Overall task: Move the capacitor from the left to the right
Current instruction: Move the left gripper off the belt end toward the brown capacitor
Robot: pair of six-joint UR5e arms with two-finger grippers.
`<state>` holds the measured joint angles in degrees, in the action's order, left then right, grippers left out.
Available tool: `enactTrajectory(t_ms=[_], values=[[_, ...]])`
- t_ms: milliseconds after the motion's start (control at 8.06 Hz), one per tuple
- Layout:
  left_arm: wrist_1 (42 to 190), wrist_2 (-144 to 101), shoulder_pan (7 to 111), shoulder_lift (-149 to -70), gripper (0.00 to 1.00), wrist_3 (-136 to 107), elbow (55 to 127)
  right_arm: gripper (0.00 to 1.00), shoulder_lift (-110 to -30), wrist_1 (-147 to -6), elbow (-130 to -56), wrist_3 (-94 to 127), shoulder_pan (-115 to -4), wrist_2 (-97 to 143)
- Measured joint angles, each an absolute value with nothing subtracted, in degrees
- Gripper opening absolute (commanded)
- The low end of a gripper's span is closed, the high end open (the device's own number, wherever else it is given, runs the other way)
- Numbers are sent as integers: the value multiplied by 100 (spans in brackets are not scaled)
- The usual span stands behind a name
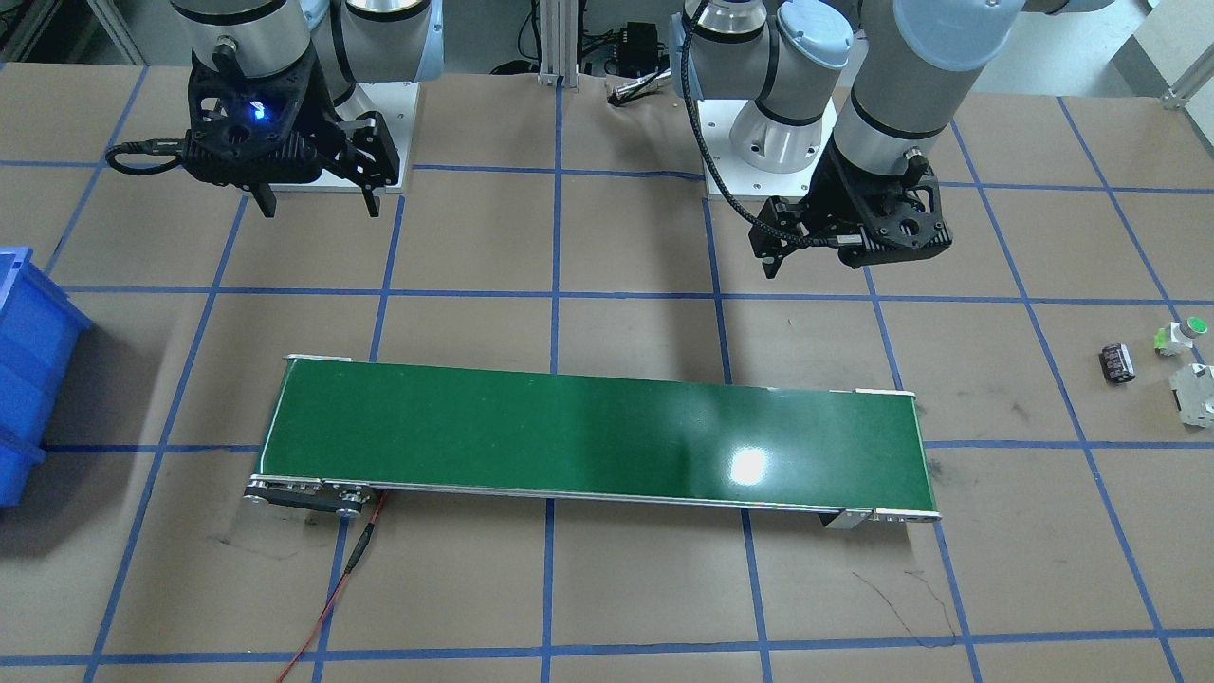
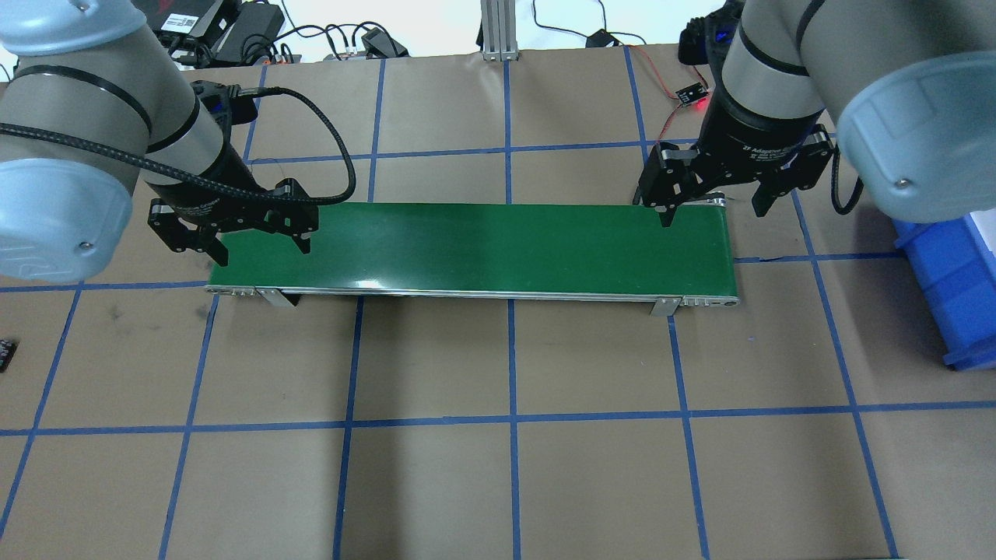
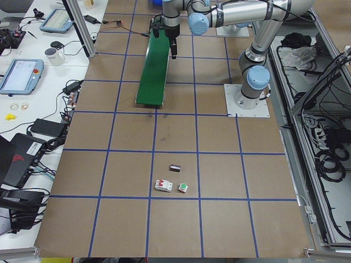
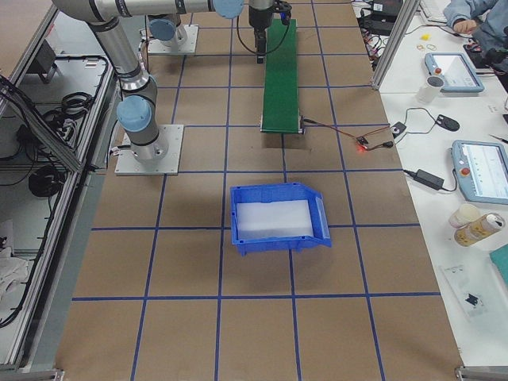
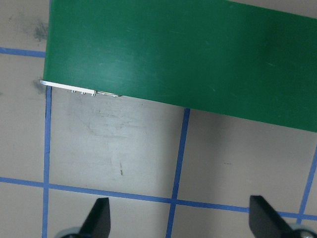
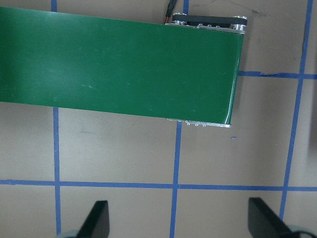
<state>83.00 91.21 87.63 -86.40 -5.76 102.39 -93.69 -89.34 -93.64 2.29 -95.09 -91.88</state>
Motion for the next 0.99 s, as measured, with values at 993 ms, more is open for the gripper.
enactTrajectory(t_ms=[993], values=[[8397, 9479, 6663, -8764, 100, 1736, 10449, 100, -9343, -8954, -9404, 238, -9502, -9197]])
